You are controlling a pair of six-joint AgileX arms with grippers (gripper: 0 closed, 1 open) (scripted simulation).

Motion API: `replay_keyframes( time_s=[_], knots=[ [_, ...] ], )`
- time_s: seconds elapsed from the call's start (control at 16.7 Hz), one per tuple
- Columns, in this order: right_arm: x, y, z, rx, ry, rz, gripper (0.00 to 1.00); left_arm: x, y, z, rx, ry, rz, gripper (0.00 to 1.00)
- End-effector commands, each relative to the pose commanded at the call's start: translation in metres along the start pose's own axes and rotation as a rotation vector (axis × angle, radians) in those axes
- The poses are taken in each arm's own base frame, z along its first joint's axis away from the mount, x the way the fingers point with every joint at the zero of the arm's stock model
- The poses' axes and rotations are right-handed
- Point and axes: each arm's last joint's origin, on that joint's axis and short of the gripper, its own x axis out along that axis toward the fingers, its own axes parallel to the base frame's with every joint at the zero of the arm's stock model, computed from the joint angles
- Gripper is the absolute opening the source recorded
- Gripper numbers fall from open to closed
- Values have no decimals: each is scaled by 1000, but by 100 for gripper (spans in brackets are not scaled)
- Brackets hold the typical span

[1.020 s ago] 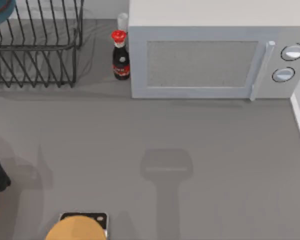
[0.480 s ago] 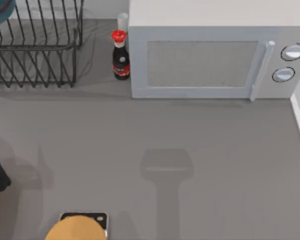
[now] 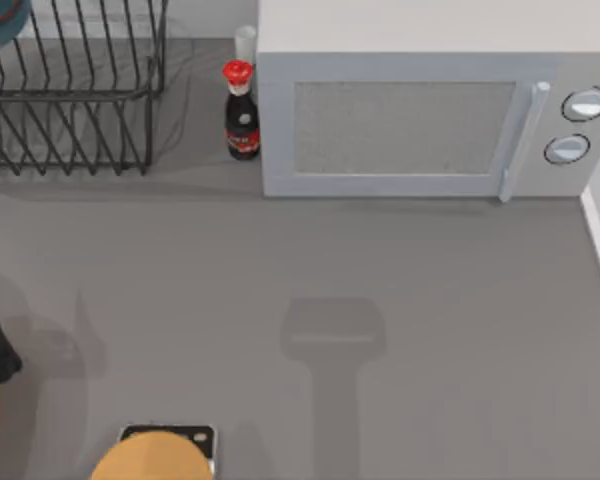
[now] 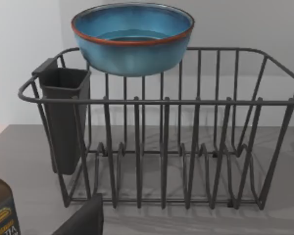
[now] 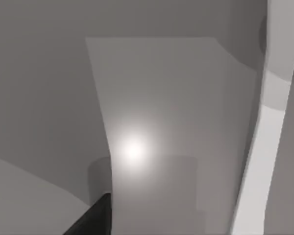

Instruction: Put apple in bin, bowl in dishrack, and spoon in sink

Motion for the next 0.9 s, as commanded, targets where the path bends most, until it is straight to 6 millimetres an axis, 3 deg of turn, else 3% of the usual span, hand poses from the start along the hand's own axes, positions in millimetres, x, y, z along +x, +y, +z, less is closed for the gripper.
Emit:
replay_keyframes(
  time_s=[0.06, 0.3, 0.78, 0.9],
  knots=[
    [-22, -2, 0, 20, 43, 0, 0, 0, 0, 0, 0, 0, 0, 100],
    [-37, -5, -4, 4, 47, -3, 0, 0, 0, 0, 0, 0, 0, 100],
    [-111, -3, -2, 16, 31, 9, 0, 0, 0, 0, 0, 0, 0, 100],
    [-121, -2, -1, 20, 42, 1, 0, 0, 0, 0, 0, 0, 0, 100]
  ],
)
